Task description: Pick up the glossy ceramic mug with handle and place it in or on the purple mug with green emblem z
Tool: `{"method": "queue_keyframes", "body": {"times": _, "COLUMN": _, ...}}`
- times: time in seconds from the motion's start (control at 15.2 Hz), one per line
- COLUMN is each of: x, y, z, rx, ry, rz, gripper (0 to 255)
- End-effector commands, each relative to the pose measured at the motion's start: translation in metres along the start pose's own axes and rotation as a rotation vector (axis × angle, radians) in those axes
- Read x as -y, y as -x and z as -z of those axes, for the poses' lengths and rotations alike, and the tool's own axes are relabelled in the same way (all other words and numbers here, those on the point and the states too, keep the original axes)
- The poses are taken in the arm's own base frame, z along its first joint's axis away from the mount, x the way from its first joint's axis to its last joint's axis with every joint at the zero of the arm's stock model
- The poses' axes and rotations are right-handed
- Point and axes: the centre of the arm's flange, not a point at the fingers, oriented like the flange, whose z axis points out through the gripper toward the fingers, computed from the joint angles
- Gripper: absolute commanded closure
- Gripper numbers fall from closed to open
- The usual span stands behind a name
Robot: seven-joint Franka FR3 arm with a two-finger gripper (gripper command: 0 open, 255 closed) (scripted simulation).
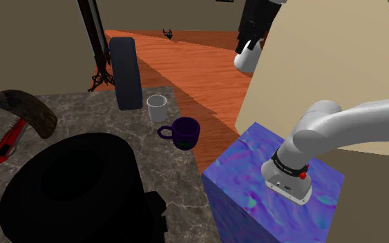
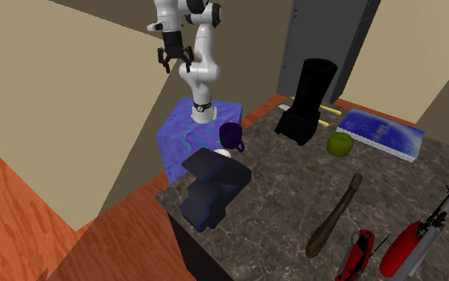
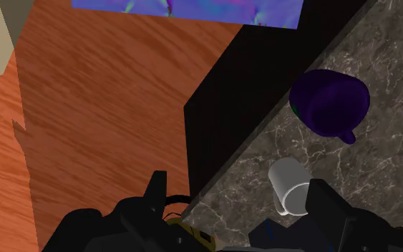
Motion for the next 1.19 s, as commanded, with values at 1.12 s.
{"method": "queue_keyframes", "body": {"times": 1.12, "x": 0.146, "y": -0.113, "z": -0.150, "rx": 0.070, "ry": 0.084, "rz": -0.016, "gripper": 0}}
